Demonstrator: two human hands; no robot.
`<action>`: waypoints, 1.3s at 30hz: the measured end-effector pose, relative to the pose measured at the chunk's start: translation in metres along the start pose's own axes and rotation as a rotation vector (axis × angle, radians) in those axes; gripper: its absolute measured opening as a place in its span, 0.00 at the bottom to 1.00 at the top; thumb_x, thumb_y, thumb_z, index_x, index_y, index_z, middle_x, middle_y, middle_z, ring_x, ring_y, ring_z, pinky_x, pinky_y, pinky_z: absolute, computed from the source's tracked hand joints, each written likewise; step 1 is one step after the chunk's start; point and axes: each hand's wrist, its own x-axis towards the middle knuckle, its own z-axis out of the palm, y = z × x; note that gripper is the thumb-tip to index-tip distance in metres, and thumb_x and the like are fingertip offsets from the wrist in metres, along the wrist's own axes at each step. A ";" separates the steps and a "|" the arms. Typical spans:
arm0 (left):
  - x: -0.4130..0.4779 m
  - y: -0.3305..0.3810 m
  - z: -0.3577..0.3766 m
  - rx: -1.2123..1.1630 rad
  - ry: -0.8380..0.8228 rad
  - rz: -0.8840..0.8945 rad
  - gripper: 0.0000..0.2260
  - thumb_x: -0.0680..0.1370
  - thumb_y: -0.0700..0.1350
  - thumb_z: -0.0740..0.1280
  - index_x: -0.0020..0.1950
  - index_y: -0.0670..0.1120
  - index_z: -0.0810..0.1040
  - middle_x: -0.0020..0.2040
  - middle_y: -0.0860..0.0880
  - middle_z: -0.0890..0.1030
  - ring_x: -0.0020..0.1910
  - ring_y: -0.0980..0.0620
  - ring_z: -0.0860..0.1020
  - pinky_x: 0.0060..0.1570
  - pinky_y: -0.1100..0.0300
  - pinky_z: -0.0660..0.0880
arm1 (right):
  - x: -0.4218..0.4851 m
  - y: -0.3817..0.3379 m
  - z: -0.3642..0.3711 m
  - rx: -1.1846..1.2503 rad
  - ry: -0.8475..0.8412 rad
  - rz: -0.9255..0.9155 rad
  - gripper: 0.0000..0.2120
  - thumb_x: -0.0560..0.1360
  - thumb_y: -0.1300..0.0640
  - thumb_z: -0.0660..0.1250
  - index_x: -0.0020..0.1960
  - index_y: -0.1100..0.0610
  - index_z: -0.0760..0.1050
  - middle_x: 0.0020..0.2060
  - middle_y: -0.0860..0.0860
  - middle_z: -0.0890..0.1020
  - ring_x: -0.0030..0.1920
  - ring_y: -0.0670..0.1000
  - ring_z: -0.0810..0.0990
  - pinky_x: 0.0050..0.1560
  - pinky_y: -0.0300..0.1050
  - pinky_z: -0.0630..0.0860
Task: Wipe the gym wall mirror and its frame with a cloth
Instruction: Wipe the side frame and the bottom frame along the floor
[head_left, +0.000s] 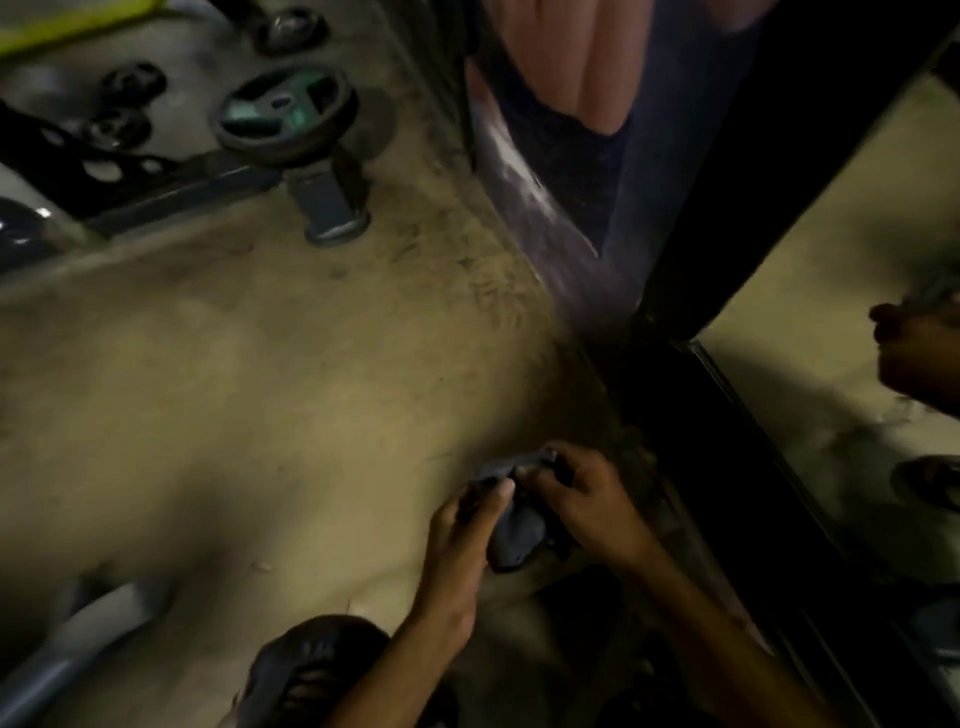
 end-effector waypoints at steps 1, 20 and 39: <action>-0.006 -0.003 -0.003 0.006 0.016 -0.049 0.25 0.74 0.56 0.80 0.65 0.43 0.84 0.60 0.43 0.87 0.63 0.43 0.85 0.65 0.45 0.79 | -0.008 -0.003 0.004 0.029 0.011 0.068 0.12 0.76 0.47 0.72 0.40 0.54 0.79 0.34 0.50 0.83 0.38 0.44 0.80 0.38 0.51 0.77; -0.278 0.349 -0.037 0.339 -0.258 -0.245 0.25 0.85 0.63 0.62 0.69 0.46 0.82 0.63 0.44 0.86 0.63 0.47 0.84 0.65 0.51 0.80 | -0.202 -0.435 -0.075 0.041 -0.084 0.148 0.14 0.87 0.55 0.63 0.42 0.49 0.75 0.32 0.41 0.79 0.31 0.40 0.76 0.34 0.37 0.72; -0.344 0.484 0.001 0.189 -0.232 0.097 0.21 0.74 0.56 0.77 0.58 0.41 0.86 0.53 0.37 0.87 0.57 0.39 0.86 0.62 0.45 0.80 | -0.236 -0.531 -0.120 -0.398 0.152 -0.215 0.24 0.80 0.33 0.66 0.68 0.46 0.74 0.58 0.39 0.73 0.56 0.41 0.74 0.54 0.37 0.73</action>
